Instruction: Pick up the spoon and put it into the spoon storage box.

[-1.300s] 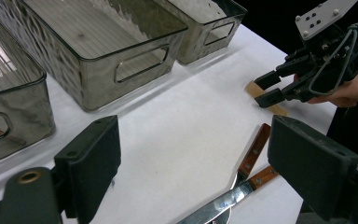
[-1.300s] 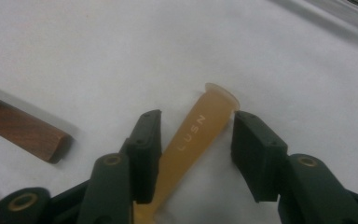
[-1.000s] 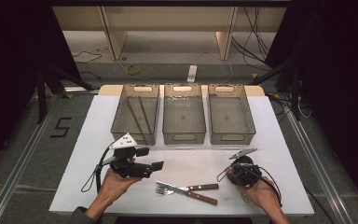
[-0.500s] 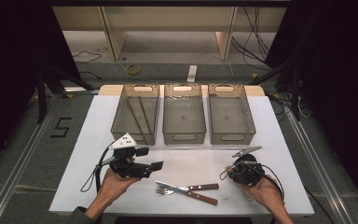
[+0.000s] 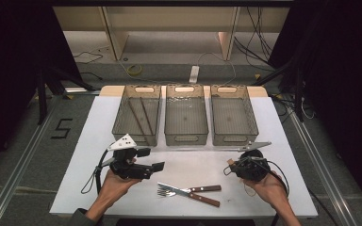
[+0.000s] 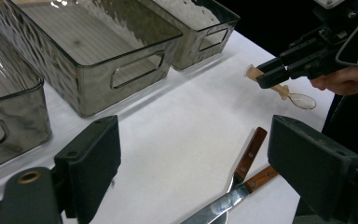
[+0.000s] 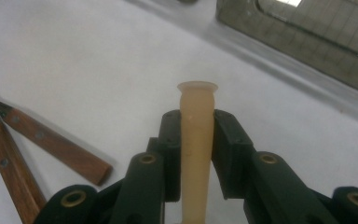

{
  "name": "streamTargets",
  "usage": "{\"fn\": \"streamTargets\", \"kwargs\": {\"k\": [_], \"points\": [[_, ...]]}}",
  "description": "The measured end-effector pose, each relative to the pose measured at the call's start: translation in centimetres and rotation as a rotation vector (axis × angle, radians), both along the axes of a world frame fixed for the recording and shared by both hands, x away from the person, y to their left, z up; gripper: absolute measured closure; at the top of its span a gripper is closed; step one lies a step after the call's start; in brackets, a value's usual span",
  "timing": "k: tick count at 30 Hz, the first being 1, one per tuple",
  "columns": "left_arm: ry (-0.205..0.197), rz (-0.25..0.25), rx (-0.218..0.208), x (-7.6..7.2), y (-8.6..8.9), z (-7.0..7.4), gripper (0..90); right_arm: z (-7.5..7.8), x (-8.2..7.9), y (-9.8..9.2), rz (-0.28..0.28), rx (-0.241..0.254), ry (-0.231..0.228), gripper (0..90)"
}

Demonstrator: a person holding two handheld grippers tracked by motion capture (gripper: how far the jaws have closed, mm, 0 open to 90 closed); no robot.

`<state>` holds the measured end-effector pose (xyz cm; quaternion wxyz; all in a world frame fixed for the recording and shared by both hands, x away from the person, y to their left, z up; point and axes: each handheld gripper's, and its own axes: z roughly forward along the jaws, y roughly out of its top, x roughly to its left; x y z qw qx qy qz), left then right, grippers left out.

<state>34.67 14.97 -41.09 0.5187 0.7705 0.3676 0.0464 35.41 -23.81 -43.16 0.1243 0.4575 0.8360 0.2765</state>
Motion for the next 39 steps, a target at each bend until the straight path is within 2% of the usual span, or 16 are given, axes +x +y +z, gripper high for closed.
{"fn": "streamTargets", "kwargs": {"k": [8, 16, 22, 37, 39], "points": [[-0.027, 0.027, -0.011, 0.1, 0.6, 0.1, 16.8, 2.2, 0.9, 1.4, 0.040, 0.040, -0.057, 74.5], [-0.050, 0.031, -0.031, 0.0, 0.9, 0.3, 16.8, 3.9, 2.8, 2.8, 0.064, 0.086, -0.103, 74.4], [-0.066, 0.040, -0.025, -0.1, 1.2, 0.3, 16.8, 4.7, 4.7, 3.6, 0.061, 0.133, -0.106, 74.4], [-0.087, 0.072, -0.042, -0.1, 1.6, 0.4, 16.7, 7.0, 8.6, 7.2, 0.088, 0.172, -0.139, 74.5], [-0.091, 0.075, -0.037, -0.1, 1.7, 0.4, 16.7, 7.3, 9.1, 7.8, 0.088, 0.161, -0.149, 74.6]]}}
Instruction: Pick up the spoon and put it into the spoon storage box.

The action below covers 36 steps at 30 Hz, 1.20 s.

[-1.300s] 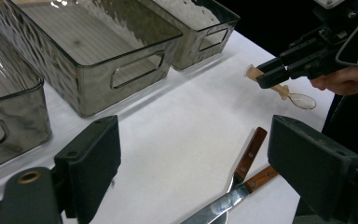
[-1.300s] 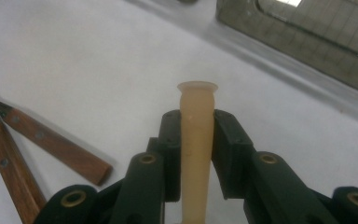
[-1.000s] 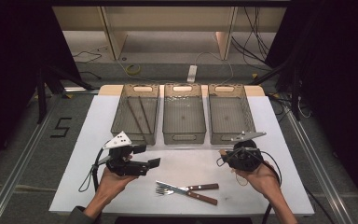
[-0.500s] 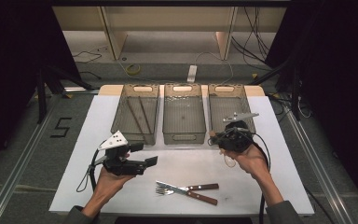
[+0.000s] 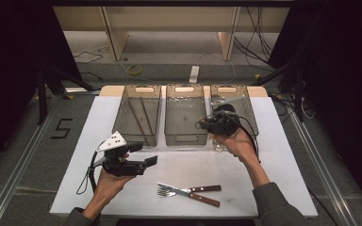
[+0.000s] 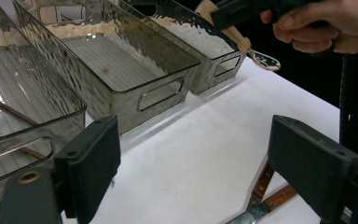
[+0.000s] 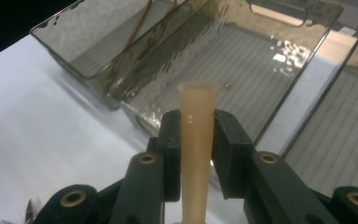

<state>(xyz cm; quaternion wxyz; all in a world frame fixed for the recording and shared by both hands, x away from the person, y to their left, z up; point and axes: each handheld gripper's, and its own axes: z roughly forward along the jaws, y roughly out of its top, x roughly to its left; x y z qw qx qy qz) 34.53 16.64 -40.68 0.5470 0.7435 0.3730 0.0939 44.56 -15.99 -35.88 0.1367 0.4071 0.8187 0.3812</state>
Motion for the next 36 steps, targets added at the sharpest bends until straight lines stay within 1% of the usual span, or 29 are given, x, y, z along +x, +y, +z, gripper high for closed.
{"fn": "streamTargets", "kwargs": {"k": [6, 10, 13, 15, 17, 20, 25, 27, 30, 35, 36], "points": [[-0.020, 0.008, -0.014, -0.2, 0.3, 0.2, 16.7, 0.6, 1.8, 1.4, -0.011, 0.005, -0.014, 74.5], [-0.032, 0.015, -0.026, -0.3, 0.5, 0.3, 16.7, 0.5, 3.2, 2.3, -0.018, 0.000, -0.015, 74.4], [-0.051, 0.015, -0.032, -0.5, 0.6, 0.3, 16.7, 0.3, 4.2, 2.9, -0.029, 0.000, -0.011, 74.4], [-0.057, 0.017, -0.033, -0.6, 0.8, 0.4, 16.7, 0.4, 4.8, 3.2, -0.036, 0.004, -0.013, 74.4], [-0.066, 0.022, -0.020, -0.6, 0.9, 0.4, 16.7, 0.4, 5.3, 3.4, -0.044, 0.015, -0.013, 74.4], [-0.085, 0.030, 0.011, -0.7, 0.9, 0.4, 16.7, 0.3, 6.2, 3.6, -0.060, 0.023, -0.005, 74.4], [-0.096, 0.032, -0.001, -0.8, 1.2, 0.5, 16.7, -0.3, 7.4, 4.2, -0.086, 0.034, 0.021, 74.3], [-0.097, 0.032, -0.015, -0.8, 1.2, 0.5, 16.7, -0.6, 7.9, 4.4, -0.097, 0.035, 0.028, 74.3], [-0.097, 0.031, -0.017, -0.9, 1.3, 0.5, 16.6, -1.0, 8.6, 4.9, -0.112, 0.035, 0.041, 74.4], [-0.102, 0.035, -0.018, -0.9, 1.6, 0.5, 16.6, -1.2, 9.4, 5.5, -0.127, 0.028, 0.044, 74.3], [-0.104, 0.038, -0.026, -0.9, 1.6, 0.6, 16.7, -1.2, 9.6, 5.6, -0.133, 0.029, 0.045, 74.3]]}}
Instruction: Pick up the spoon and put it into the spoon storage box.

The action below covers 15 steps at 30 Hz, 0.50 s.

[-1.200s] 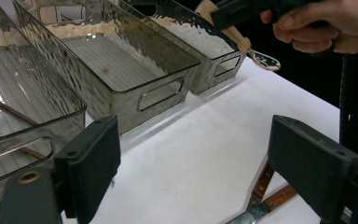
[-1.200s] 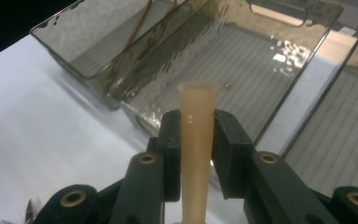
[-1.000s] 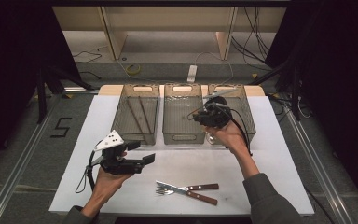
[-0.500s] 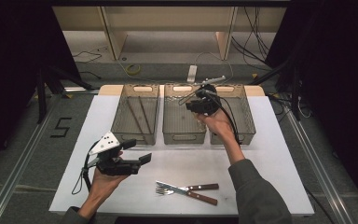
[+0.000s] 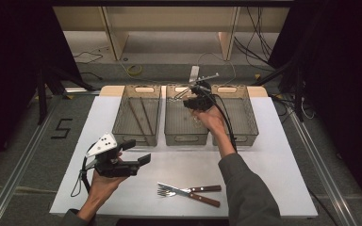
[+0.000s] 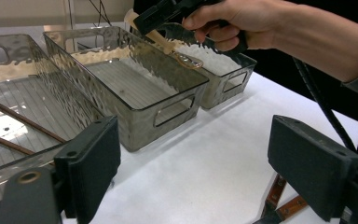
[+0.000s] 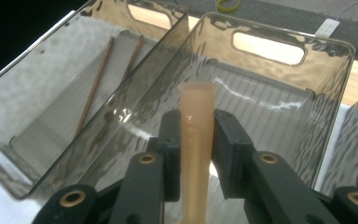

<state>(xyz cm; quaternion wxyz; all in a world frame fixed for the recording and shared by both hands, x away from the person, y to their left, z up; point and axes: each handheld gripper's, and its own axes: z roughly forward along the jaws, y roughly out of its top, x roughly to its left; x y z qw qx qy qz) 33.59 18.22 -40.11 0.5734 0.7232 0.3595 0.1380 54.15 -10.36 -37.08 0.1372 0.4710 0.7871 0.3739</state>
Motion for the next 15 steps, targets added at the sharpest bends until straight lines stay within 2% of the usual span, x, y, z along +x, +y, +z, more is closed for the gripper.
{"fn": "streamTargets", "kwargs": {"k": [15], "points": [[-0.002, 0.002, -0.008, -0.1, 0.1, 0.1, 16.6, -1.2, 1.9, 0.9, -0.047, -0.013, 0.020, 74.2]]}}
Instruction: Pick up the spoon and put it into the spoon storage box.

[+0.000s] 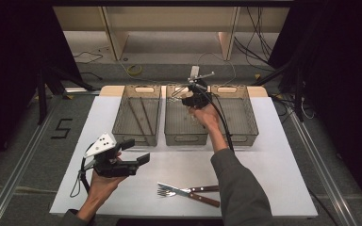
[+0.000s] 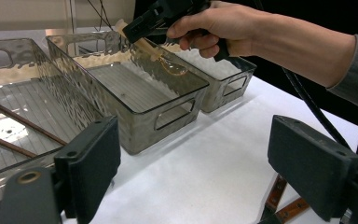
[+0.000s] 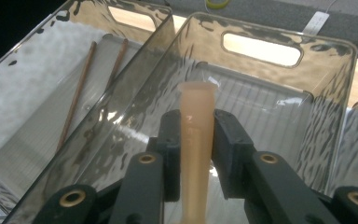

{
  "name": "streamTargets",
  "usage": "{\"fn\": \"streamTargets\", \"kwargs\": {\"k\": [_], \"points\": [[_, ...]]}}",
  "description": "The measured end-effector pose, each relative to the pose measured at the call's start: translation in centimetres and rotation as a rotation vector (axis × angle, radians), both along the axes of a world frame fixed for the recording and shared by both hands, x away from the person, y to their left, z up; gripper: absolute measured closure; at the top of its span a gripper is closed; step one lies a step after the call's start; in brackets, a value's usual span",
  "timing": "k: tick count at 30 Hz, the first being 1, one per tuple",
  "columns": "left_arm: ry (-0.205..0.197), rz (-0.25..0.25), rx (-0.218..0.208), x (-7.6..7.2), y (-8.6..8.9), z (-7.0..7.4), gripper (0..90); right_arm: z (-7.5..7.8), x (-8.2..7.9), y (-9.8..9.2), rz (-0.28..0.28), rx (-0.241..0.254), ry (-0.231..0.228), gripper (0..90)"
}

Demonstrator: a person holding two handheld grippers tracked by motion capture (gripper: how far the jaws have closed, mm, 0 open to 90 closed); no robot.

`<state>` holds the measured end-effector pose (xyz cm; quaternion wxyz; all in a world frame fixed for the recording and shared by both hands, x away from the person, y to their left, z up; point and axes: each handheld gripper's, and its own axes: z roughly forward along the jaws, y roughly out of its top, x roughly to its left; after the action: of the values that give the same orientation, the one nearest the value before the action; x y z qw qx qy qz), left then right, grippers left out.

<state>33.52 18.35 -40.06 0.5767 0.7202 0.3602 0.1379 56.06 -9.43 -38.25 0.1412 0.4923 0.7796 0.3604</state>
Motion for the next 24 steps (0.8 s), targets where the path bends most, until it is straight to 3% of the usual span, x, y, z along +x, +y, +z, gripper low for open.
{"fn": "streamTargets", "kwargs": {"k": [13, 16, 20, 24], "points": [[-0.004, -0.012, 0.008, -0.1, -0.2, 0.1, 16.7, -0.8, 0.4, 0.6, -0.019, 0.027, 0.004, 72.1], [-0.002, -0.008, -0.001, -0.1, -0.1, 0.1, 16.7, -0.6, 0.5, 0.6, -0.018, 0.035, 0.025, 53.6], [-0.004, -0.011, 0.005, -0.1, -0.1, 0.0, 16.7, 0.1, 0.0, 0.2, -0.008, 0.033, 0.006, 43.6], [-0.005, -0.008, -0.005, -0.1, -0.1, 0.1, 16.7, 1.3, -1.1, -0.1, 0.063, 0.050, 0.005, 38.1]]}}
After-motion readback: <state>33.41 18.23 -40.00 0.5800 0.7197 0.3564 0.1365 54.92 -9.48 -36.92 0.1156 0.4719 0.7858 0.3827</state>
